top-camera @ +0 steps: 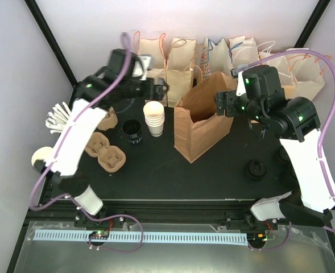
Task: Pack the takeout coffee
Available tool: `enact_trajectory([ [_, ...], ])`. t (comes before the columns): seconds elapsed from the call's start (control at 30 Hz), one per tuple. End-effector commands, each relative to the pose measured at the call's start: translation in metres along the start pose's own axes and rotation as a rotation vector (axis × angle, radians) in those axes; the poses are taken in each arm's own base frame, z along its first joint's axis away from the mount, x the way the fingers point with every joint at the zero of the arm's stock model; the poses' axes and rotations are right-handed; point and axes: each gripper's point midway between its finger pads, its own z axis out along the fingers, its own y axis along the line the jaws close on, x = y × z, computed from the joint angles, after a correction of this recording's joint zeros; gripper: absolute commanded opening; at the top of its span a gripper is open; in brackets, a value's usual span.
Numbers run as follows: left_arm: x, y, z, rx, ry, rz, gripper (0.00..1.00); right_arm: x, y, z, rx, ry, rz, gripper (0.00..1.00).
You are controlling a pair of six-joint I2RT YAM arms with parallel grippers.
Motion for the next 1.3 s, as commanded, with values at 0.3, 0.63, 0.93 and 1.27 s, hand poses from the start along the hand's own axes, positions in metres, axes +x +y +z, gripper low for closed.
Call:
enact_trajectory([
  [0.3,0.072,0.109,0.012,-0.040,0.238,-0.459,0.84,0.027,-0.009,-0.027,-0.056,-0.055,0.068,0.85],
  [0.63,0.105,0.147,0.073,-0.115,0.400,-0.522,0.46,0.048,-0.014,-0.033,-0.072,-0.070,0.155,0.81],
  [0.93,0.108,0.157,0.092,-0.144,0.418,-0.551,0.33,0.048,-0.021,-0.038,-0.041,-0.079,0.130,0.80],
  [1.27,0.107,0.162,0.102,-0.159,0.420,-0.578,0.17,0.041,-0.021,-0.040,-0.041,-0.098,0.111,0.80],
])
